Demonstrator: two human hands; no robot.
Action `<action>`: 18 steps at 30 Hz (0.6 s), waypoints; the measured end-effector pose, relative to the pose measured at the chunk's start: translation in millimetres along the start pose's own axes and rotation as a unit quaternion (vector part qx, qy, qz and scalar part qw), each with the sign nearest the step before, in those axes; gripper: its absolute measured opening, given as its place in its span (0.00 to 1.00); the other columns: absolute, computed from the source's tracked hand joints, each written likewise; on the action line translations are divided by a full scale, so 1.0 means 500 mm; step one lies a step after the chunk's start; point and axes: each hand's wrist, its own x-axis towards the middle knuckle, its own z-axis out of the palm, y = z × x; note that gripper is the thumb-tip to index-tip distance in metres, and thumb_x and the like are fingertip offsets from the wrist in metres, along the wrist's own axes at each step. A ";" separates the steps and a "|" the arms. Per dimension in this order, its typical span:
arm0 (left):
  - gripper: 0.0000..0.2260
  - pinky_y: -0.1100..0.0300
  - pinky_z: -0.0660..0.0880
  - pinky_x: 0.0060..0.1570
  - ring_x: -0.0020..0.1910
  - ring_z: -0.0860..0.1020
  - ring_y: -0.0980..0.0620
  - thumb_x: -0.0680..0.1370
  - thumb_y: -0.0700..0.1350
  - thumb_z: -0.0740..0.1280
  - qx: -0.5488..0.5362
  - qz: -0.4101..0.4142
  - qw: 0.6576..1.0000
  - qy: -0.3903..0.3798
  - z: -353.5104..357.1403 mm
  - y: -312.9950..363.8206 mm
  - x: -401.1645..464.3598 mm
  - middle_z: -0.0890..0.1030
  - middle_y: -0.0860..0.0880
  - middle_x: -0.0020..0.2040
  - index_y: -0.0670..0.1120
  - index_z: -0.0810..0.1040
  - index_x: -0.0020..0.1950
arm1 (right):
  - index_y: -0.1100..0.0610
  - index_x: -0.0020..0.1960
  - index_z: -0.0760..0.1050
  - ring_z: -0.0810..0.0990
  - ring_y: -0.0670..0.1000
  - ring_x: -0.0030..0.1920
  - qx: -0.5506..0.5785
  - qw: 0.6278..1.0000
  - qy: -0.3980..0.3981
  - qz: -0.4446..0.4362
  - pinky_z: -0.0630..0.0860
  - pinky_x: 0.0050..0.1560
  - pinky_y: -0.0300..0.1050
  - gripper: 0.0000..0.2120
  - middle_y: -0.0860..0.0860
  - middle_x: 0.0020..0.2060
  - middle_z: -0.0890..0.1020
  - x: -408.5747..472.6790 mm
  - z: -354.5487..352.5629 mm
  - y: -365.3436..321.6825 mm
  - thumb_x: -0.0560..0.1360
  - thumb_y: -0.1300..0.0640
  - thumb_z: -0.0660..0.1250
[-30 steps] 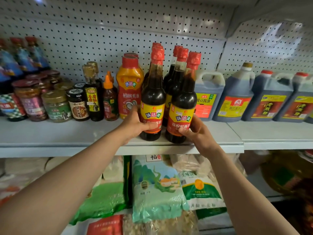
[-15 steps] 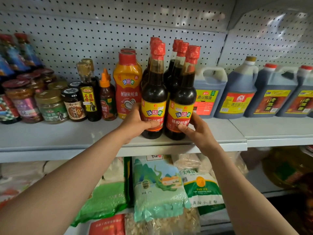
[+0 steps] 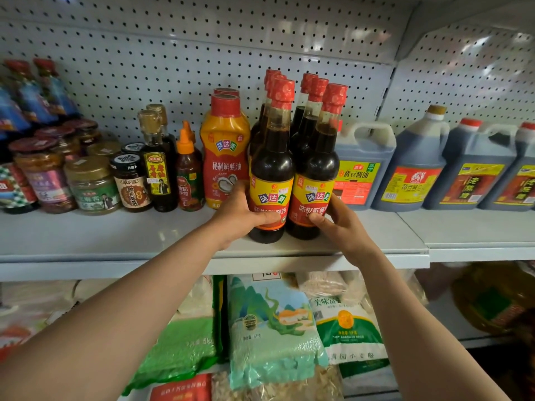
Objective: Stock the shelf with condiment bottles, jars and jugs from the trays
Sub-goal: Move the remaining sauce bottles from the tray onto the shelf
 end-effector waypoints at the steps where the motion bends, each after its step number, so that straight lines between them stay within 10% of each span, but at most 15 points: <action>1: 0.34 0.57 0.73 0.55 0.58 0.76 0.54 0.68 0.46 0.80 0.000 0.000 1.000 0.002 0.001 -0.001 0.002 0.75 0.55 0.59 0.57 0.63 0.67 | 0.52 0.72 0.70 0.77 0.49 0.65 0.000 1.000 -0.001 0.000 0.73 0.69 0.58 0.26 0.48 0.63 0.80 0.002 -0.001 0.001 0.75 0.51 0.72; 18: 0.34 0.54 0.75 0.58 0.59 0.78 0.50 0.66 0.50 0.81 0.081 0.012 0.993 0.080 0.019 0.000 0.040 0.79 0.50 0.62 0.50 0.71 0.68 | 0.51 0.70 0.72 0.78 0.44 0.62 -0.046 0.998 0.036 -0.004 0.76 0.65 0.52 0.28 0.46 0.62 0.81 0.018 -0.012 0.019 0.73 0.46 0.72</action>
